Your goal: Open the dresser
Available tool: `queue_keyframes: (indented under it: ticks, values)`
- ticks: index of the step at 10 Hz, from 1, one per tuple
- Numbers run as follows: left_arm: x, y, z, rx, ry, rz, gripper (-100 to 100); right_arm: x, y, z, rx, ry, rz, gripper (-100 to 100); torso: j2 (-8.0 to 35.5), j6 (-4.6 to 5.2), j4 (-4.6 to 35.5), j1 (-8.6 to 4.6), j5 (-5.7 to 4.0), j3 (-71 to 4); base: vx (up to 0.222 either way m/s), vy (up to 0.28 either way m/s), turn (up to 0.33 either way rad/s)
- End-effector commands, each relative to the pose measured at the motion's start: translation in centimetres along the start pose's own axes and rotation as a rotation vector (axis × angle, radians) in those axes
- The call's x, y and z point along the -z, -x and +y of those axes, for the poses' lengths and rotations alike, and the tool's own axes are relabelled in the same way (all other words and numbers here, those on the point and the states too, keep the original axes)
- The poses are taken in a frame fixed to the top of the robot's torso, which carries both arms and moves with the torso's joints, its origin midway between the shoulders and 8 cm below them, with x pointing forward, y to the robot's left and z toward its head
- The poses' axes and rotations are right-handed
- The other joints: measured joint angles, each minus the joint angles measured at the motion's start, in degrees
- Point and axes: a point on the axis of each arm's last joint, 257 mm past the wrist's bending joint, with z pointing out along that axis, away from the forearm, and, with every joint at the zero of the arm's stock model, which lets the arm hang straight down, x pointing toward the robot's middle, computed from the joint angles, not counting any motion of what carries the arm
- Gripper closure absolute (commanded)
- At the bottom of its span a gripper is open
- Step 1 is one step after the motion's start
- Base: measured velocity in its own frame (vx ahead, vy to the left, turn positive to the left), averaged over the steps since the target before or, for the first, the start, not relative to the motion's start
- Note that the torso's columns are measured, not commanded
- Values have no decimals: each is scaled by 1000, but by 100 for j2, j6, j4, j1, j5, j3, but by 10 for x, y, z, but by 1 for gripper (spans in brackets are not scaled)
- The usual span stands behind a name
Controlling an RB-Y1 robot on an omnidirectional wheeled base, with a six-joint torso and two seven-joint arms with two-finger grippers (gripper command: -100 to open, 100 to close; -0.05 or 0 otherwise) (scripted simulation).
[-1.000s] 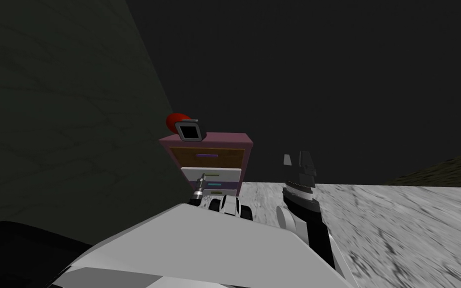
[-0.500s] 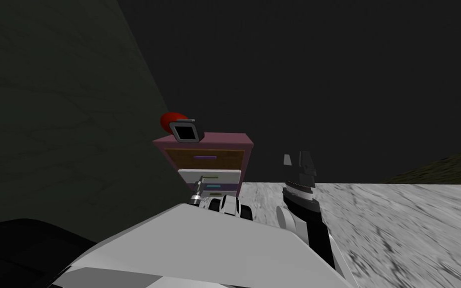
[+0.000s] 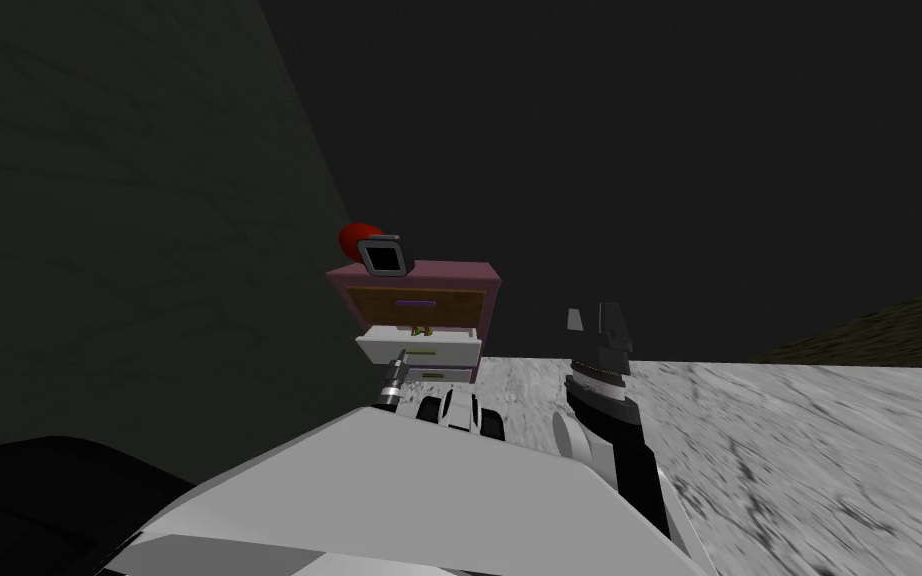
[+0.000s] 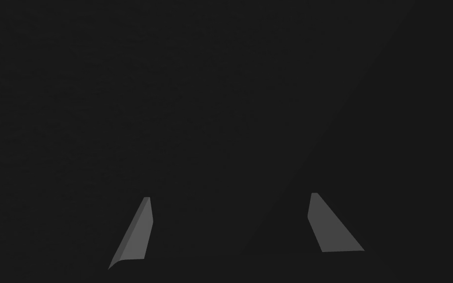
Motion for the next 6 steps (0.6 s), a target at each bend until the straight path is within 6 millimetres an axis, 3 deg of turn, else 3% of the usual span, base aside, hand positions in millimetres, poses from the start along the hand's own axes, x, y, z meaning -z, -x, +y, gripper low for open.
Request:
queue_keyframes:
  ticks: [1,3,4,6]
  values:
    - [6,1,1,0,8,2,100,0,0,0,0,0,0,0,-32,2,0,4,-3,-18,-130,-16,10]
    - [9,1,0,1,8,4,100,0,0,0,0,0,0,0,1,-2,-2,0,2,2,-168,-29,16]
    - [3,3,-6,0,4,5,-100,0,0,0,0,0,0,0,3,-2,-1,0,2,4,-94,-26,7]
    - [-5,8,-15,-1,7,3,-100,0,0,0,0,0,0,0,-54,9,-11,3,3,-28,-12,-29,4]
